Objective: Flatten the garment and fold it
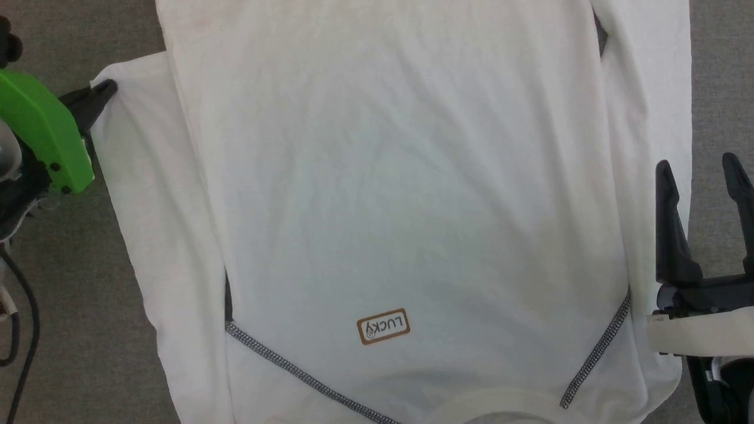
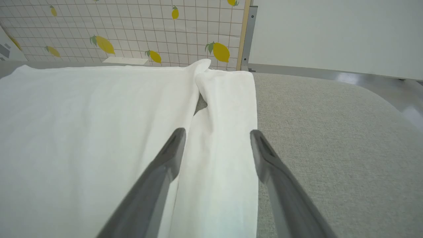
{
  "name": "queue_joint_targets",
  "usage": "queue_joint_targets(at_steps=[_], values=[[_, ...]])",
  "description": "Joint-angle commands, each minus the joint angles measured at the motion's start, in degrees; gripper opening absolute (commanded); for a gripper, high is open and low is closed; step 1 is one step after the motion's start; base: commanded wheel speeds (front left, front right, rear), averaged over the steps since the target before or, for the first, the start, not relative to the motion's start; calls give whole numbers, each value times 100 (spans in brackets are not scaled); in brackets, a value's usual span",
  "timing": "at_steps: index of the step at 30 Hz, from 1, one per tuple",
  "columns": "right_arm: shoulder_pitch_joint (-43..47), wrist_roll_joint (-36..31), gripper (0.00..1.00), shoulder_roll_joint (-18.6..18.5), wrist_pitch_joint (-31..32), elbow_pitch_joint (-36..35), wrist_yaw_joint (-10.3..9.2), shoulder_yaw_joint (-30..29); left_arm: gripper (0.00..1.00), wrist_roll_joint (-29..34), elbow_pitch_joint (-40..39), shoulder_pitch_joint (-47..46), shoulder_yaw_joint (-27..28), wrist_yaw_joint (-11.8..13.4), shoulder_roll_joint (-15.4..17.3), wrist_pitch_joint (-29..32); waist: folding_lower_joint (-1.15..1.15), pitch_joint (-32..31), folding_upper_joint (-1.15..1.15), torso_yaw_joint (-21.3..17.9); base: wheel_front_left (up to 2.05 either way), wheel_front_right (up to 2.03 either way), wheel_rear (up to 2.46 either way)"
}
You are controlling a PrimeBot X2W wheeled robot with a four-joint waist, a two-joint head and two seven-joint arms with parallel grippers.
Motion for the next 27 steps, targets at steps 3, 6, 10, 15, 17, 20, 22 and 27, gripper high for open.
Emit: queue_joint_targets(at_steps=[3, 6, 10, 15, 17, 20, 22, 27], values=[[-99, -51, 100, 8, -18, 61, -9, -79, 0, -257, 82, 113, 194, 93, -217, -288, -1, -301, 0, 66, 0, 0, 0], [-69, -33, 100, 8, -33, 139, -9, -114, 0, -290, 36, 187, 347, 83, -168, -506, -1, -635, 0, 115, 0, 0, 0], [67, 1, 100, 8, -15, 246, -9, -166, 0, -453, -119, 389, 617, 129, -38, -630, -1, -1231, 0, 224, 0, 0, 0], [307, 59, 100, 8, 41, 307, -9, -305, 0, -620, -275, 906, 1059, 202, 271, -814, -1, -1864, 0, 342, 0, 0, 0], [428, 91, 100, 8, 69, 317, -9, -373, 0, -705, -340, 1194, 1257, 236, 389, -880, -1, -2077, 0, 394, 0, 0, 0], [622, 153, 100, 8, 104, 317, -9, -467, 0, -860, -502, 1728, 1581, 332, 495, -991, -1, -2350, 0, 463, 0, 0, 0], [733, 191, 100, 8, 123, 311, -9, -511, 0, -993, -616, 2116, 1855, 415, 516, -1101, -1, -2489, 0, 497, 0, 0, 0], [955, 269, 100, 8, 161, 310, -9, -577, 0, -1228, -833, 3122, 2416, 589, 493, -1276, -1, -2766, 0, 575, 0, 0, 0]])
